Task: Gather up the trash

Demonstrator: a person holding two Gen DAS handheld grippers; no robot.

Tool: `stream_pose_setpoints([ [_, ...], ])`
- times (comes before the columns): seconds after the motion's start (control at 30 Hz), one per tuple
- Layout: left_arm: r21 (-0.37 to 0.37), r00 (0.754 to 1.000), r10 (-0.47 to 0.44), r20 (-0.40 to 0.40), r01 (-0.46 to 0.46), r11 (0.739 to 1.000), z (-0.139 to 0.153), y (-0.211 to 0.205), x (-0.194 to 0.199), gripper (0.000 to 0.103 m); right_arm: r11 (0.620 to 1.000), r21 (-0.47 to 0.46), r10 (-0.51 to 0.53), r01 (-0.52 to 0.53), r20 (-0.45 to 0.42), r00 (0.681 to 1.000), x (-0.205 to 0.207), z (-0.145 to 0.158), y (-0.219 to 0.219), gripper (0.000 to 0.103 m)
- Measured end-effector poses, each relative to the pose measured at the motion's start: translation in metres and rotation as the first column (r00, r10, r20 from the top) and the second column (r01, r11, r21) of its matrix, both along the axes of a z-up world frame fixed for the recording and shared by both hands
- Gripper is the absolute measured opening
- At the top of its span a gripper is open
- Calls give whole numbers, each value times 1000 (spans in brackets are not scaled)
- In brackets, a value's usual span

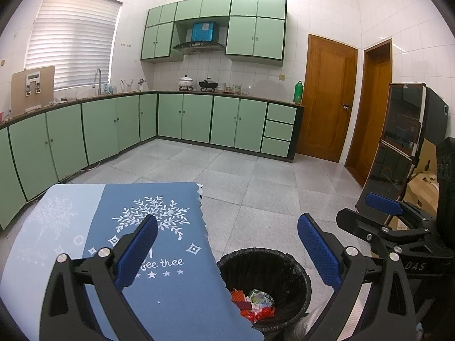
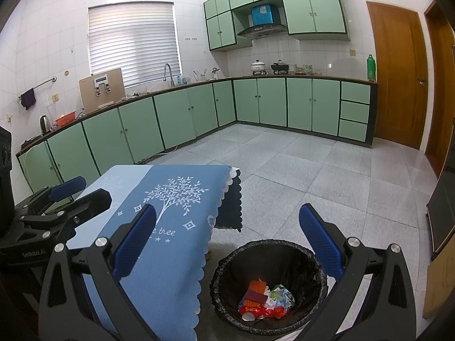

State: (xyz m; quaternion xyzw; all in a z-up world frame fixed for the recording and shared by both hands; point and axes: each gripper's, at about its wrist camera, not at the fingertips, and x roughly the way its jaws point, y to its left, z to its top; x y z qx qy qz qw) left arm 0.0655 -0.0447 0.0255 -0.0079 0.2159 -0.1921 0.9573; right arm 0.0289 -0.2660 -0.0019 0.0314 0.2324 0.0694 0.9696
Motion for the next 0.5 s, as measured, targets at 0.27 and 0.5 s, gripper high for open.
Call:
stream_pose_setpoints([
  [0.27, -3, 1000, 4, 6, -4, 1000, 3, 0, -2, 97, 1000, -4, 4, -4, 4, 1000, -1, 5, 1, 98],
  [0.5, -6, 1000, 7, 12, -7, 1000, 5, 2, -4, 97, 1000, -5, 5, -5, 4, 1000, -2, 6, 1, 98],
])
